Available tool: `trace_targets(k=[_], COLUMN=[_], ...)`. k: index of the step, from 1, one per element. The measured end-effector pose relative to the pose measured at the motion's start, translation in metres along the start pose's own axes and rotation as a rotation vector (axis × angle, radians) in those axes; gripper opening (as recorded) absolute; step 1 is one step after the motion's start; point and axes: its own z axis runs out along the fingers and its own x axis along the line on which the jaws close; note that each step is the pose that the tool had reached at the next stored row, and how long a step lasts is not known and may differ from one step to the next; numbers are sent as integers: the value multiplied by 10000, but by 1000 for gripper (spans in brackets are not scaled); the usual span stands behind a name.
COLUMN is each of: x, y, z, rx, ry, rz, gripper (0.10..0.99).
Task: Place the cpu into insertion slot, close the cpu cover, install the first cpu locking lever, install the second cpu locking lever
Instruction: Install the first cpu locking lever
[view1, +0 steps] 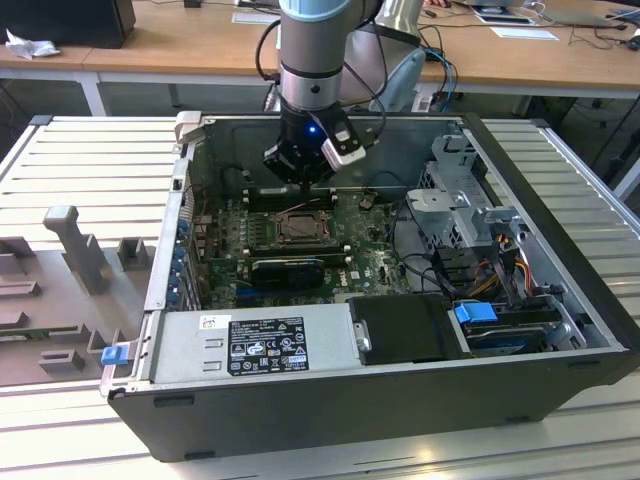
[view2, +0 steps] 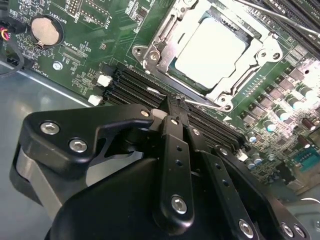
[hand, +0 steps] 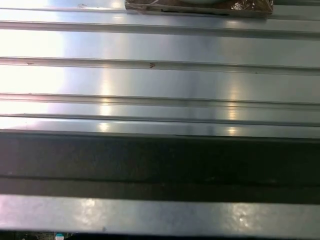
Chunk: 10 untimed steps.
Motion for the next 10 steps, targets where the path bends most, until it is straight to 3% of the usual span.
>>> trace_targets(k=[5,10], x=[-5,-60], y=[-6,-10], z=[3,49], rx=[2,0], ry=[7,6], rz=[-72,-72], gripper=[106,106])
